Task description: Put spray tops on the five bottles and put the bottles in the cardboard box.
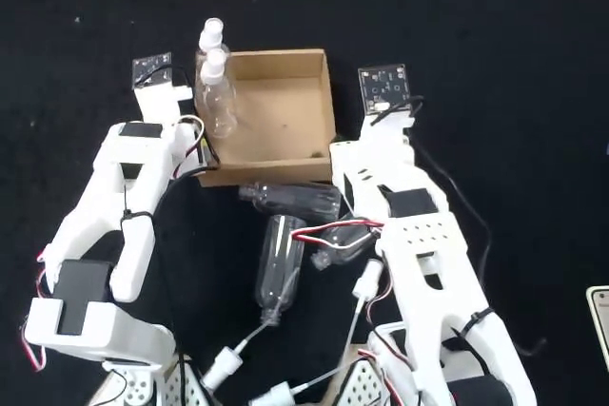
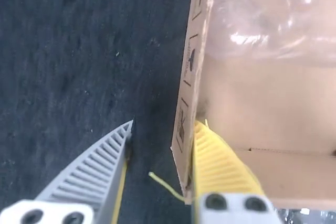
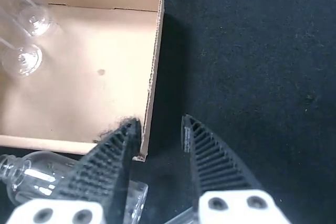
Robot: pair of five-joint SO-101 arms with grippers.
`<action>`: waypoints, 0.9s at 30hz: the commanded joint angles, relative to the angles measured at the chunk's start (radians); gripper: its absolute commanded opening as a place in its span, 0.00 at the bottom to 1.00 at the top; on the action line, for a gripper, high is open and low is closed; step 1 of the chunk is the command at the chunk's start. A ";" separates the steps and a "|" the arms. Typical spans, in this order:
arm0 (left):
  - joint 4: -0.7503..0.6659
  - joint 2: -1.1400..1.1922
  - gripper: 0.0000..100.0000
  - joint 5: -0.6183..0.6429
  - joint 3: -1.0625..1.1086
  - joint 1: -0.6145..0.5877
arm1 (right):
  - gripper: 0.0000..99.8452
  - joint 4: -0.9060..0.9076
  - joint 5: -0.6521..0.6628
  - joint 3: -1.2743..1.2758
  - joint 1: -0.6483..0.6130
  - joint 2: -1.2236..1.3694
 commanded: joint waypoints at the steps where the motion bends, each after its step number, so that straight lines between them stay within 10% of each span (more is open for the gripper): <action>1: 0.014 -0.089 0.14 0.003 0.008 0.004 | 0.10 -0.032 0.009 -0.015 -0.014 -0.001; 27: 0.048 -0.258 0.14 -0.117 0.122 -0.059 | 0.10 -0.032 0.009 -0.015 -0.014 -0.001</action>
